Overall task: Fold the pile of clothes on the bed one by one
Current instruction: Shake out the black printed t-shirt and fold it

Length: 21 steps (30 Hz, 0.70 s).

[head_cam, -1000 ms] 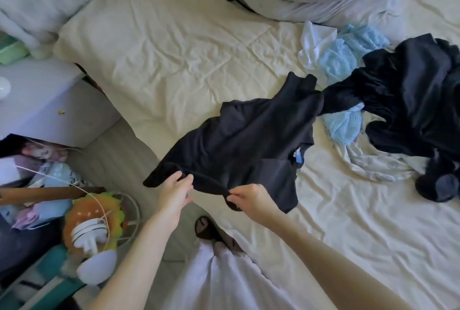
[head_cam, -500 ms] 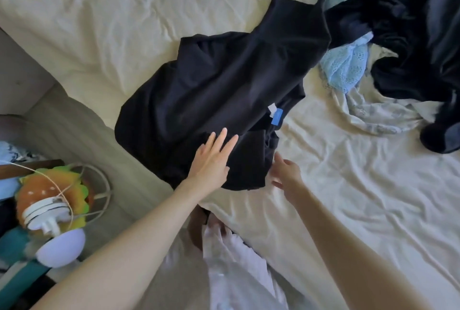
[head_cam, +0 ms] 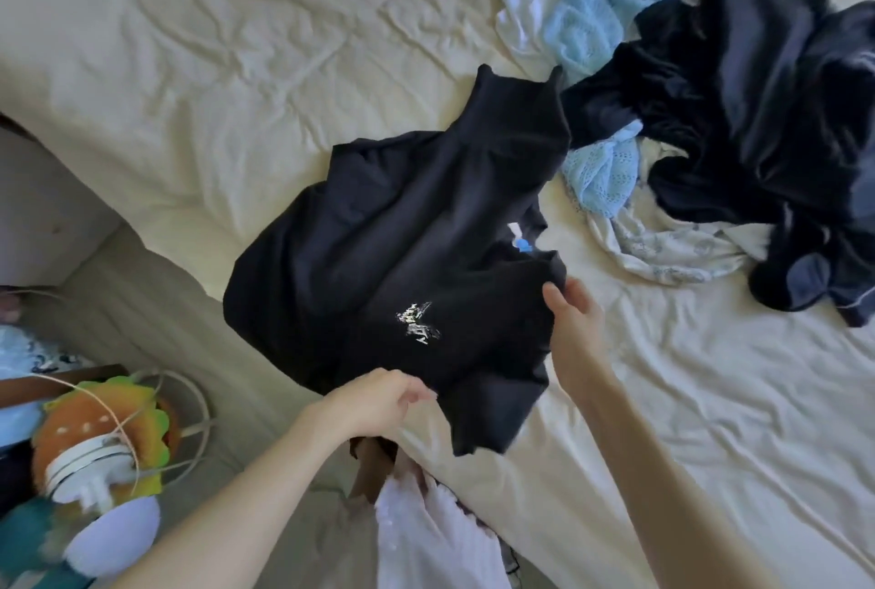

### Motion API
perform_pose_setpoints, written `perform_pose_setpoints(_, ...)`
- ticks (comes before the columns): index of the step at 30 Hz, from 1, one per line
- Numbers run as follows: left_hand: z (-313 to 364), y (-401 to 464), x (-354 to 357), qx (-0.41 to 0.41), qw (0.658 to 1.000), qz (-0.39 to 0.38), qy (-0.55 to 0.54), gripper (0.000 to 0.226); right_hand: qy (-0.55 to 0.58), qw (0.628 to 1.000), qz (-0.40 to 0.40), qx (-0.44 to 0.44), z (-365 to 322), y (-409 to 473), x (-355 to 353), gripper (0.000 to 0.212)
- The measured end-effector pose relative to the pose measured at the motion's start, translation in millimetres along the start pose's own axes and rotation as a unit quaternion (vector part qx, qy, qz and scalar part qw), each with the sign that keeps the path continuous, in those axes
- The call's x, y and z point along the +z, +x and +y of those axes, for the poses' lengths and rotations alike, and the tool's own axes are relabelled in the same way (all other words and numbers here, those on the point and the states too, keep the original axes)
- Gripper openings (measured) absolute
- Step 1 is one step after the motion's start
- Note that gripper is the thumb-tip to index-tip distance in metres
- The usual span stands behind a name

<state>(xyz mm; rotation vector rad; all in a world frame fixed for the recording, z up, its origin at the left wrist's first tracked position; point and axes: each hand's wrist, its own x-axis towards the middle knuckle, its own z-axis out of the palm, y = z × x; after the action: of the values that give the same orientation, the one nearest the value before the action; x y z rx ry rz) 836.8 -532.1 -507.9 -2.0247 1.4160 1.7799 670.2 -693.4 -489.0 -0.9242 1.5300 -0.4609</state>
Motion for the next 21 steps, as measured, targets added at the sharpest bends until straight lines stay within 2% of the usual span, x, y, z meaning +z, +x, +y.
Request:
perform_pose_setpoints(3,20.3,-21.0,-49.8,0.030,0.989,0.143,-0.023,0.038,-0.095,0.983,-0.071,-0.139,-66.8,-17.5,-4.5,0.012)
perform_pose_setpoints(5,48.1,-40.0,-97.3,0.076,0.966,0.245,-0.041,0.037,-0.166,0.954,-0.116,-0.222,-112.5,-37.3,-3.4,0.016)
perform_pose_setpoints(7,82.9,-65.4,-146.0,0.134,0.940,0.309,-0.061,0.040,-0.218,0.924,-0.147,-0.277,-157.4,-61.6,-2.3,0.020)
perform_pose_setpoints(12,158.9,-161.4,-237.8,0.272,0.888,0.369,-0.033,0.053,-0.252,0.864,-0.178,-0.397,-279.1,-134.9,-9.9,0.022)
perform_pose_setpoints(14,180.4,-202.7,-262.9,0.317,0.863,0.392,0.007,0.053,-0.251,0.840,-0.175,-0.448,-326.5,-165.7,-12.8,0.012)
perform_pose_setpoints(17,209.2,-260.3,-293.9,0.378,0.826,0.418,0.023,0.046,-0.249,0.802,-0.150,-0.522,-386.7,-206.0,-15.0,0.014)
perform_pose_setpoints(21,239.0,-317.0,-317.6,0.442,0.783,0.437,0.010,0.042,-0.277,0.746,-0.104,-0.597,-439.5,-250.6,-17.1,0.005)
